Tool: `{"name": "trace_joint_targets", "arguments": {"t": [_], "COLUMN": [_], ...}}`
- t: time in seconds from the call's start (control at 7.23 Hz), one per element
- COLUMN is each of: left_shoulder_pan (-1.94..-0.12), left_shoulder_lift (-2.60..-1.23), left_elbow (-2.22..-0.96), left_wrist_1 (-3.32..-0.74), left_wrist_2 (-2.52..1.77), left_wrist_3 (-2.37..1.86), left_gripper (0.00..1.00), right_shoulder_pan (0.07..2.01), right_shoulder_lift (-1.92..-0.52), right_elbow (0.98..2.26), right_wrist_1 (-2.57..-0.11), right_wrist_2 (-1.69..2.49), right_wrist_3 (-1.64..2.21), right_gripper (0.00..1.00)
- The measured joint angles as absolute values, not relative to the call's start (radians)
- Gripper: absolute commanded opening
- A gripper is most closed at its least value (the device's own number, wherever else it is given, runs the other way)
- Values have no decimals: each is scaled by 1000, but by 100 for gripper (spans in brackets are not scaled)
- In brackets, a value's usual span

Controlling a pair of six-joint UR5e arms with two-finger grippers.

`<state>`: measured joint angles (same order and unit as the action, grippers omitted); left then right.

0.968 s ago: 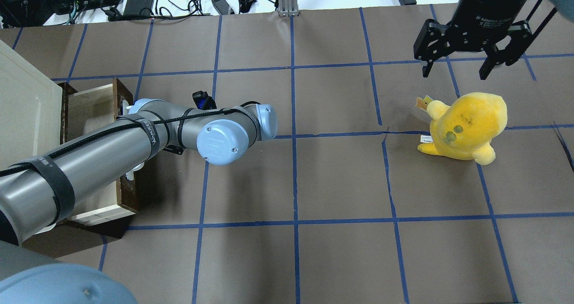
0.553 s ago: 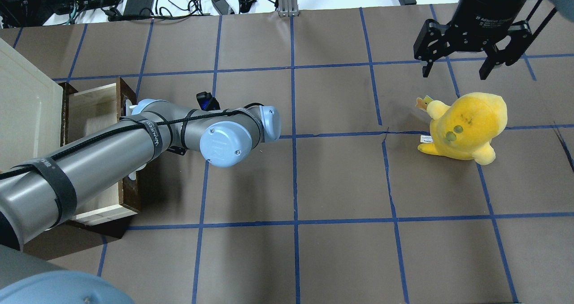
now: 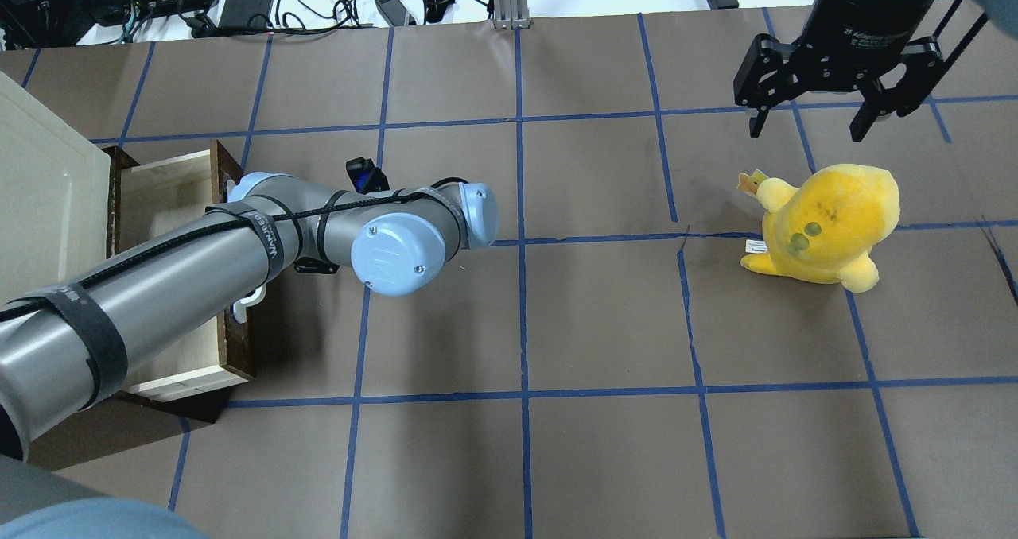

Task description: Pull drawer sideways

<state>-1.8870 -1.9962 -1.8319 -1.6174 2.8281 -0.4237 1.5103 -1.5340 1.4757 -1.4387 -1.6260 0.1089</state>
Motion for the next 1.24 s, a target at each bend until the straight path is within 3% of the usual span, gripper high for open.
{"name": "trace_joint_targets", "arguments": {"t": [0.69, 1.24], "left_shoulder_pan": [-1892, -1754], "left_shoulder_lift": [-1774, -1570], "left_elbow": [-1546, -1494], "left_wrist_1": [-1597, -1601], "left_wrist_2": [2239, 1773], "left_wrist_3": [-97, -97], "left_gripper": [100, 100], "right_shoulder_pan": [1510, 1511], "right_shoulder_lift": [-1534, -1534], "right_elbow": [1476, 1476], "right_wrist_1": [-1439, -1439], "right_wrist_2": [-1626, -1626], "right_wrist_3": [109, 109], "right_gripper": [100, 100]}}
